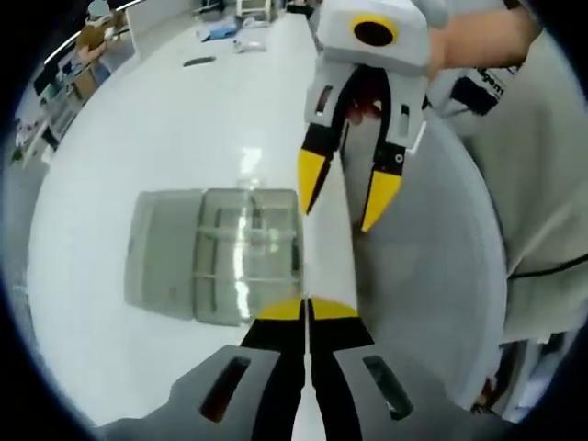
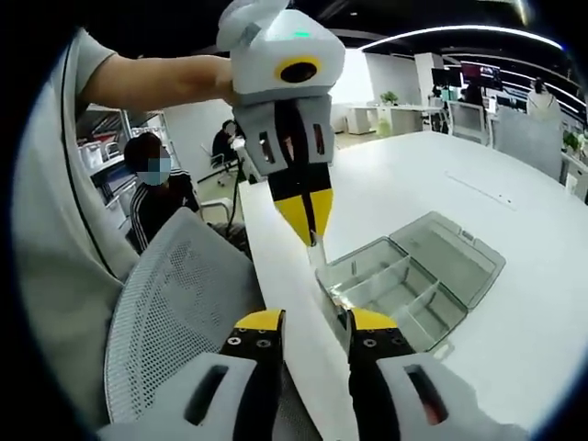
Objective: Insert the divider into the dual guide fixture by aligning both edges with the guide slots and pushing it downward to the bottom, including one-sided entry, uneven engagement, binding, and posture correction.
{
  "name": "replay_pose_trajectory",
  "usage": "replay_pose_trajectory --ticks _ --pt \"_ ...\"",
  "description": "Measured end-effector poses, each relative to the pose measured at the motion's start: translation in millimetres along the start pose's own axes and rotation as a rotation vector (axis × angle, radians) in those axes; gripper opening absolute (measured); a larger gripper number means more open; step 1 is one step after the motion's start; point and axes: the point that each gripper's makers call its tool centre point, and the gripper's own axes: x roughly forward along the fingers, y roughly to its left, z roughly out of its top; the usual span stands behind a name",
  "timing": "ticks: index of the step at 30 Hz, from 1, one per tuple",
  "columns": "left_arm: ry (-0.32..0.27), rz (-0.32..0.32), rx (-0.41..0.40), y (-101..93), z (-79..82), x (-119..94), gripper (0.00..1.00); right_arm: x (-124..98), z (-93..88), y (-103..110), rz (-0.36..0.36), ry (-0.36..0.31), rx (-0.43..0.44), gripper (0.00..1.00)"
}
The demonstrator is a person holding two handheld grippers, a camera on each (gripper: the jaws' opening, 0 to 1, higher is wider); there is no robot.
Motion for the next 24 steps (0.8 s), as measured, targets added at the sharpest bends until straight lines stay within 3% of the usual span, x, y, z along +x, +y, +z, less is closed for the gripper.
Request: replay_pose_trajectory --ticks 24 --pt "0.108 0.057 -0.004 27.1 -16.9 -2 0.0 -9 -1.7 -5 -0.035 0.025 -0.041 0.32"
